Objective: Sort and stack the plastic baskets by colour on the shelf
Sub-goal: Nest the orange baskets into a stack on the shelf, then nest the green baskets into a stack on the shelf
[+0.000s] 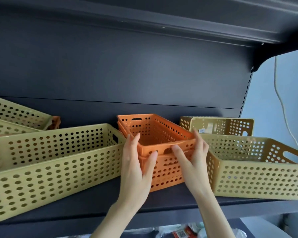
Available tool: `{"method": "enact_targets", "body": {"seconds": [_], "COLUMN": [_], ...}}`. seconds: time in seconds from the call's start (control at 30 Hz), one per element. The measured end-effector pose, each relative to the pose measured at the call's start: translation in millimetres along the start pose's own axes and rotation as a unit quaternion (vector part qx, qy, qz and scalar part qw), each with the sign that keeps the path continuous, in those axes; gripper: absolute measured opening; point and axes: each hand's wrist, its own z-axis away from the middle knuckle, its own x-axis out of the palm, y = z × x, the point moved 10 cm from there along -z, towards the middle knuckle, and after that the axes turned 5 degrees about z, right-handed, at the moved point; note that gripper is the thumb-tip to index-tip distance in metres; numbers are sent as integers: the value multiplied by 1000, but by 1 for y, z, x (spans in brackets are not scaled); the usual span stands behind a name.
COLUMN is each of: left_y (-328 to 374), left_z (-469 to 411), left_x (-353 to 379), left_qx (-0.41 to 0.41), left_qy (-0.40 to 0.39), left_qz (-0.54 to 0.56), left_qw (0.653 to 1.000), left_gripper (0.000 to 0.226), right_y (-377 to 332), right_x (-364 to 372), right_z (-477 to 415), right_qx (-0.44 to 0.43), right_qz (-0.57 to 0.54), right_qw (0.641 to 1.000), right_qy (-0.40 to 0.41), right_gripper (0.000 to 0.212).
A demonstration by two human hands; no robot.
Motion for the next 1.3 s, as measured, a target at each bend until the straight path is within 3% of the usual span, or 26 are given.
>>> {"method": "enact_targets", "body": {"seconds": [0.1,0.37,0.6,0.77,0.9,1.0,1.13,1.3], "left_y": [-7,-7,-2,3,20,44,85,103], "left_z": [3,5,-1,0,5,18,26,33], "left_x": [-2,-18,-24,-32,-36,-26,10,88], "left_qx": [7,64,75,66,98,122,168,122], "left_qy": [24,115,98,98,106,113,59,-19], "left_qz": [-3,-90,-179,-154,-167,-172,-132,-54], "left_qw": [1000,987,976,981,975,971,975,991], "left_gripper": [57,51,51,48,36,20,15,23], "right_y": [3,5,6,-4,-27,-49,-44,14], "right_x": [6,13,15,6,-19,-57,-116,-178], "right_z": [9,12,10,11,17,25,22,4], "right_qx": [-18,-31,-38,-34,-76,-129,-149,-126], "right_qz": [18,77,115,184,268,244,229,288], "right_qw": [1000,997,993,982,960,960,958,948], "right_qy": [-4,-5,-5,-41,-15,43,91,57], "right_gripper": [46,56,60,63,45,24,17,25]}}
